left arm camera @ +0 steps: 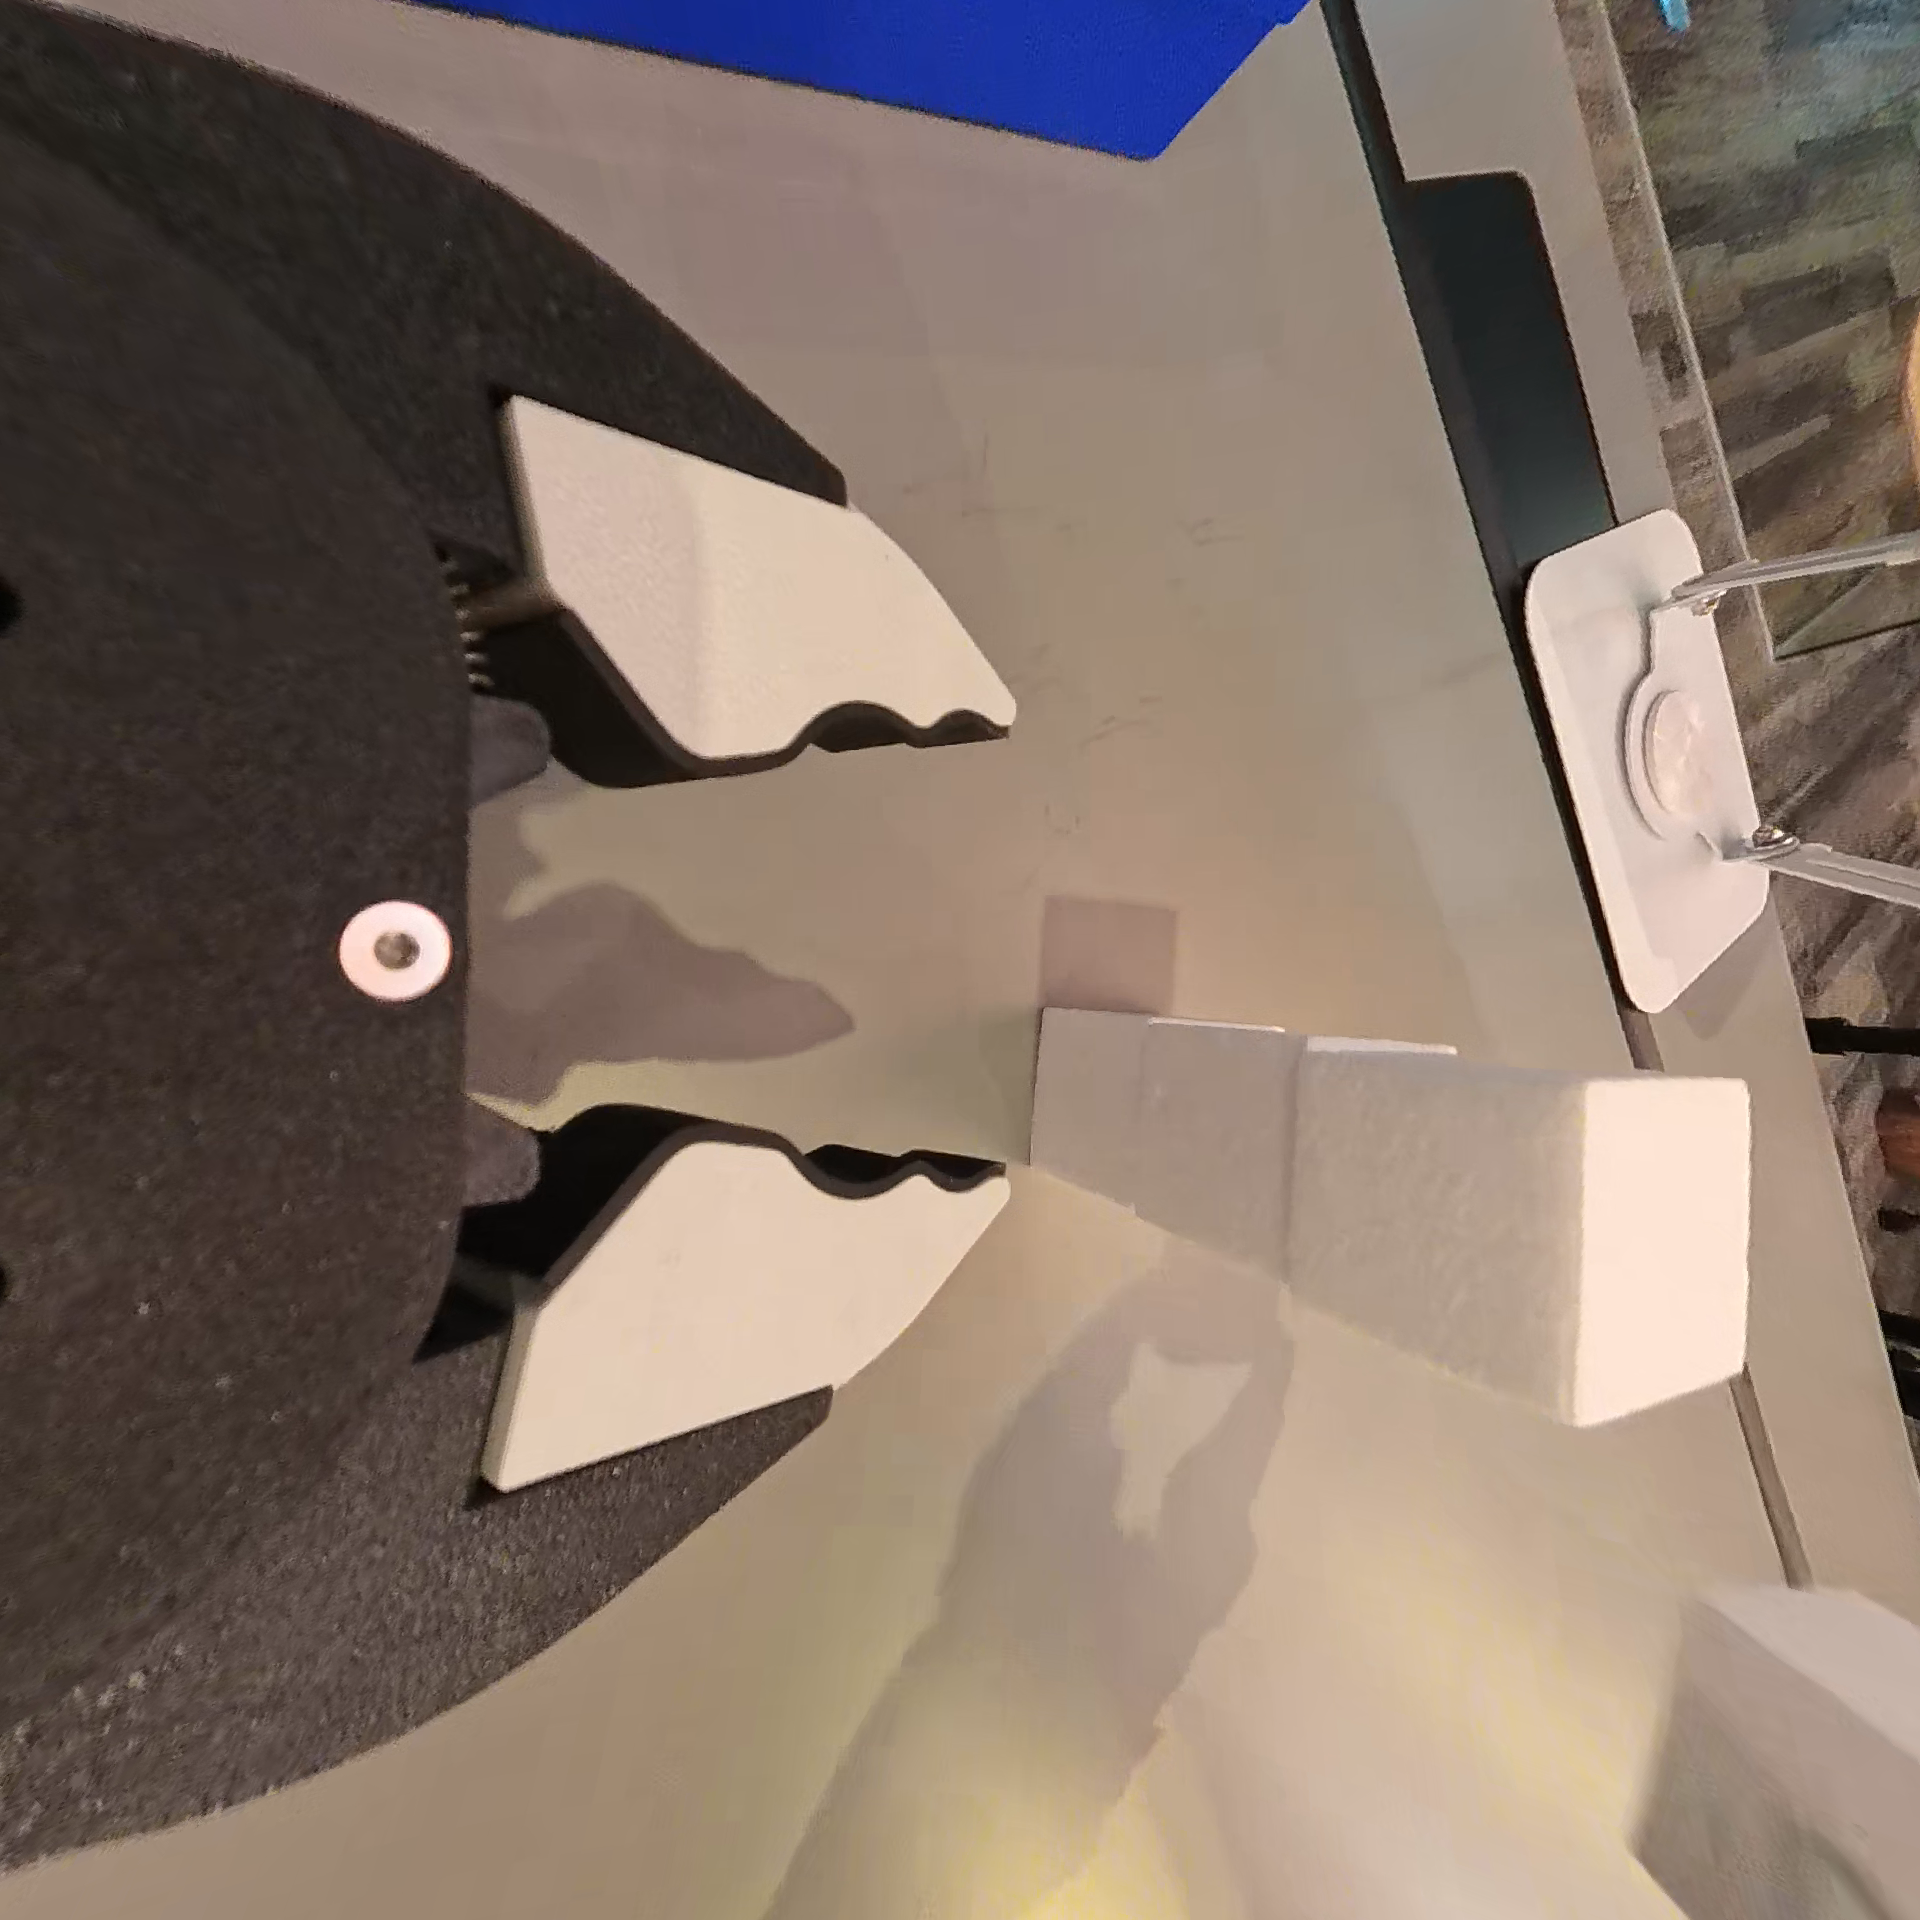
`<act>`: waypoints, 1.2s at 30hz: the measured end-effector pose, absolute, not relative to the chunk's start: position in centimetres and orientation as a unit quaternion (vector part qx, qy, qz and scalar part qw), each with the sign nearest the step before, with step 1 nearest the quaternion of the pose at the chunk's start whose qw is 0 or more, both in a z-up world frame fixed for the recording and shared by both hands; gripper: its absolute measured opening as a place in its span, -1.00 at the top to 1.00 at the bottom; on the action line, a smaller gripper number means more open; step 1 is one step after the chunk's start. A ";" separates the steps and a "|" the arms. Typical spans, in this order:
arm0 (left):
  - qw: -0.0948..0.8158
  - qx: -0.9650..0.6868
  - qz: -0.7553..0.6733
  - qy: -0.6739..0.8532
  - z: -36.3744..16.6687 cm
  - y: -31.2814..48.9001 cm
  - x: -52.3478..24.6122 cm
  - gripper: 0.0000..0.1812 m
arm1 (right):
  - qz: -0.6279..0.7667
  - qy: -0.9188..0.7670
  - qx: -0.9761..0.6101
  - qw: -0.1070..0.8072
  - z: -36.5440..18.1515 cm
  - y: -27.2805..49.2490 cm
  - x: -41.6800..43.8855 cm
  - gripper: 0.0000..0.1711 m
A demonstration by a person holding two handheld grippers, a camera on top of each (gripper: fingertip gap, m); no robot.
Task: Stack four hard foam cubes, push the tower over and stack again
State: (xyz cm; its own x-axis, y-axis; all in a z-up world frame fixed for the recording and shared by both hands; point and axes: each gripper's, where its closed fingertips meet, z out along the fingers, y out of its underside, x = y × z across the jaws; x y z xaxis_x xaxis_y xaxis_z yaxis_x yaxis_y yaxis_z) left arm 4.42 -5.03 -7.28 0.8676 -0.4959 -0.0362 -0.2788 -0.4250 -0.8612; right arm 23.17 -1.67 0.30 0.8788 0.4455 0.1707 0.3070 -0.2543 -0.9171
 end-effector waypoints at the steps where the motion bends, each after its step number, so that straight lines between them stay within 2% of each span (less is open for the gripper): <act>1: 0.487 -0.834 -0.112 0.233 -7.2 -5.1 4.5 0.17 | 0.089 -0.233 -0.781 0.572 2.1 -2.2 22.2 0.30; 5: 0.480 -0.835 -0.128 0.237 -7.5 -5.3 4.9 0.17 | 0.196 -0.243 -0.772 0.553 6.3 -3.0 16.5 0.30; 10: 0.477 -0.832 -0.136 0.246 -7.5 -6.4 5.0 0.18 | 0.184 -0.280 -0.802 0.495 4.4 -1.4 12.3 0.30; 15: 0.479 -0.831 -0.132 0.248 -7.3 -6.8 4.1 0.18 | 0.161 -0.284 -0.824 0.464 2.1 -0.9 11.9 0.30; 33: 0.472 -0.836 -0.132 0.248 -7.9 -6.8 4.4 0.18 | 0.135 -0.295 -0.822 0.468 1.3 -0.3 12.2 0.30; 36: 0.471 -0.835 -0.131 0.250 -8.0 -6.9 4.5 0.18 | 0.134 -0.303 -0.818 0.469 1.0 -0.5 12.4 0.13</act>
